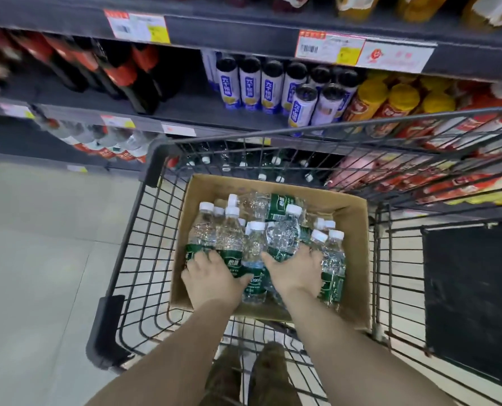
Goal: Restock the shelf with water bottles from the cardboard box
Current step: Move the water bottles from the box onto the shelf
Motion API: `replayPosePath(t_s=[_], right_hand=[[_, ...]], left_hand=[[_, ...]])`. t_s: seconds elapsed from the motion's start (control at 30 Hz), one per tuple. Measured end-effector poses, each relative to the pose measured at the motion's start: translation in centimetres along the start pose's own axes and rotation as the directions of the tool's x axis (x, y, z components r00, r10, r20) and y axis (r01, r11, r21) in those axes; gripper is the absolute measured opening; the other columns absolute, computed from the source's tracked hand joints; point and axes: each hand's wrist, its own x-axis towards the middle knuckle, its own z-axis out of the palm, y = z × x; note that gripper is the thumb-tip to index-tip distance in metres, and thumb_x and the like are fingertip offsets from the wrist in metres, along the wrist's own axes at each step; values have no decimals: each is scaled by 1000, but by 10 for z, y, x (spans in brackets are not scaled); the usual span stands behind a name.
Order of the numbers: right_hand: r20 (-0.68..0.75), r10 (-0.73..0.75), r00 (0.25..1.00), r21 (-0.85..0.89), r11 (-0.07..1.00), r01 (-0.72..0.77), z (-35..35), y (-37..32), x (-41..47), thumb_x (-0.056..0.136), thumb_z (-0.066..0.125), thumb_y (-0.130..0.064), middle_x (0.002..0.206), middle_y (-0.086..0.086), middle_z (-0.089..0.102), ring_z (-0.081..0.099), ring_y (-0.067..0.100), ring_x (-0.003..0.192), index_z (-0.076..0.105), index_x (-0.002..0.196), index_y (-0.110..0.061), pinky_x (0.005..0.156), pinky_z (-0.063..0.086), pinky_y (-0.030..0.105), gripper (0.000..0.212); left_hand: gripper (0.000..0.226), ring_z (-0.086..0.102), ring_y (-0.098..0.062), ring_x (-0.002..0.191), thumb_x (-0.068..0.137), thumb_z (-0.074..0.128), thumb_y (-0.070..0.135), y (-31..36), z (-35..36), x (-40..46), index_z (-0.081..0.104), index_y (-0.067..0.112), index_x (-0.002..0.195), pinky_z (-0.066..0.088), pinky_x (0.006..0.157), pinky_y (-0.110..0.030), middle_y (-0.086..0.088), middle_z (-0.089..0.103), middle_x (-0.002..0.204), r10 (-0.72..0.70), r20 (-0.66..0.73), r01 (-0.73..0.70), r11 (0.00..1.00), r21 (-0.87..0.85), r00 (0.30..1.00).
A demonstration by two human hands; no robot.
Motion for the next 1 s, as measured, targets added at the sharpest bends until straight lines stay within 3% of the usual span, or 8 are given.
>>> replayPosePath(t_s=[0.2, 0.37, 0.53, 0.6, 0.7, 0.77, 0.87, 1.0], right_hand=[[-20, 8, 1000, 115, 993, -6, 7, -3, -7, 74, 72, -58, 129, 5, 51, 49, 26, 119, 42, 135, -15, 93, 46, 37, 81], [67, -38, 997, 354, 935, 11, 7, 6, -12, 77, 78, -40, 122, -1, 61, 66, 20, 81, 34, 142, -20, 70, 53, 29, 81], [107, -92, 990, 470, 882, 32, -8, 18, -15, 77, 80, -32, 132, -2, 54, 55, 11, 96, 33, 146, -19, 85, 42, 21, 84], [105, -116, 988, 483, 874, 51, -17, 20, -17, 78, 80, -31, 139, -1, 49, 52, 8, 94, 33, 147, -18, 85, 40, 19, 84], [88, -134, 987, 504, 861, 72, -30, 26, -15, 78, 79, -33, 148, 1, 42, 55, 17, 113, 31, 147, -18, 91, 39, 24, 86], [85, -153, 985, 537, 839, 84, -35, 30, -11, 79, 79, -32, 150, 1, 41, 55, 14, 102, 30, 148, -17, 91, 36, 24, 87], [69, -150, 986, 588, 805, 81, -39, 34, -3, 77, 81, -33, 151, 2, 39, 47, 21, 126, 29, 149, -16, 104, 36, 31, 91], [78, -131, 988, 627, 777, 53, -40, 37, 2, 73, 82, -38, 128, -1, 50, 56, 16, 95, 29, 148, -18, 93, 46, 35, 94]], left_hand=[[69, 48, -25, 118, 79, 66, 63, 7, 4, -4, 46, 14, 123, 39, 100, -38, -7, 50, 127, -51, -19, 48, 990, -136, 999], [55, 51, -25, 121, 87, 64, 50, 9, 12, -11, 46, 12, 123, 39, 99, -36, -7, 54, 130, 20, -43, -27, 986, -164, 999], [95, 50, -25, 126, 83, 65, 61, 10, 10, -6, 25, 7, 151, 39, 102, -37, -9, 51, 136, 7, -29, -13, 975, -221, 1000], [89, 47, -25, 126, 82, 67, 59, 14, 11, -6, 30, 12, 148, 37, 103, -37, -9, 49, 135, -5, -8, 4, 979, -205, 1000], [70, 47, -27, 123, 80, 74, 44, 20, 11, -4, 41, 16, 135, 36, 100, -39, -9, 50, 132, -50, 24, 55, 968, -244, 998], [66, 47, -29, 122, 80, 74, 30, 23, 10, -6, 41, 17, 136, 37, 99, -39, -10, 49, 133, -53, 33, 60, 961, -269, 998], [70, 49, -27, 123, 83, 69, 20, 25, 12, -11, 35, 16, 144, 39, 99, -35, -11, 48, 139, -3, -12, 0, 958, -287, 1000], [83, 51, -24, 125, 82, 76, 36, 21, 16, -12, 32, 11, 148, 40, 103, -32, -8, 54, 136, 27, -59, -47, 927, -373, 998]])
